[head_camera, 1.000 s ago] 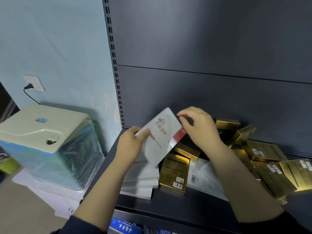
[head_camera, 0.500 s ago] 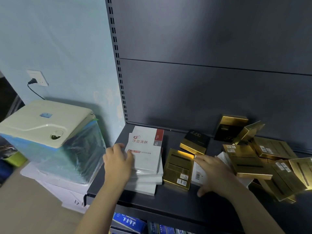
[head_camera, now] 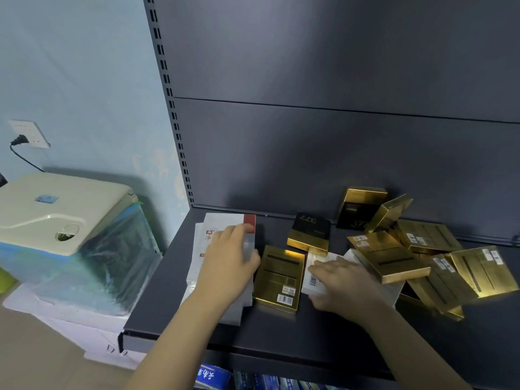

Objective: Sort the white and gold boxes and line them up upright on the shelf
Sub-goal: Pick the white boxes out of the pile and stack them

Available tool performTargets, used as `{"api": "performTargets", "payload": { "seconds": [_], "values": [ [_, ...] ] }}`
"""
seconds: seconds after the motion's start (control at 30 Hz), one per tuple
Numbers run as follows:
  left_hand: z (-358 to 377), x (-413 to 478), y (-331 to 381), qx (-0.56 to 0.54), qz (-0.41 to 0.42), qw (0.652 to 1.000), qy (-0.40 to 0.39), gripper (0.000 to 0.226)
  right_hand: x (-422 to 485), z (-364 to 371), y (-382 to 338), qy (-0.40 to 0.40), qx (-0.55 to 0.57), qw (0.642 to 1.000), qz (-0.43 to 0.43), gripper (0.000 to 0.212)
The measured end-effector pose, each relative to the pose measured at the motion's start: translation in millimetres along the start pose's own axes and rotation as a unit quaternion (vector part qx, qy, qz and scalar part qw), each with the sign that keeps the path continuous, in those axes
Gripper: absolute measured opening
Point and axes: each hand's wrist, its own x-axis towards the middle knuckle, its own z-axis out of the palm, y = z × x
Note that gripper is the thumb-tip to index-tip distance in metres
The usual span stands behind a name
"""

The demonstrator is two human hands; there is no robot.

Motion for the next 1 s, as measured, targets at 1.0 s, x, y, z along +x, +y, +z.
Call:
{"api": "performTargets", "payload": {
  "seconds": [1.0],
  "values": [
    [59,0,45,-0.436,-0.139,0.869,-0.188,0.020,-20,-51,15,0.214,0.687,0.619,0.314,0.016]
  ]
}}
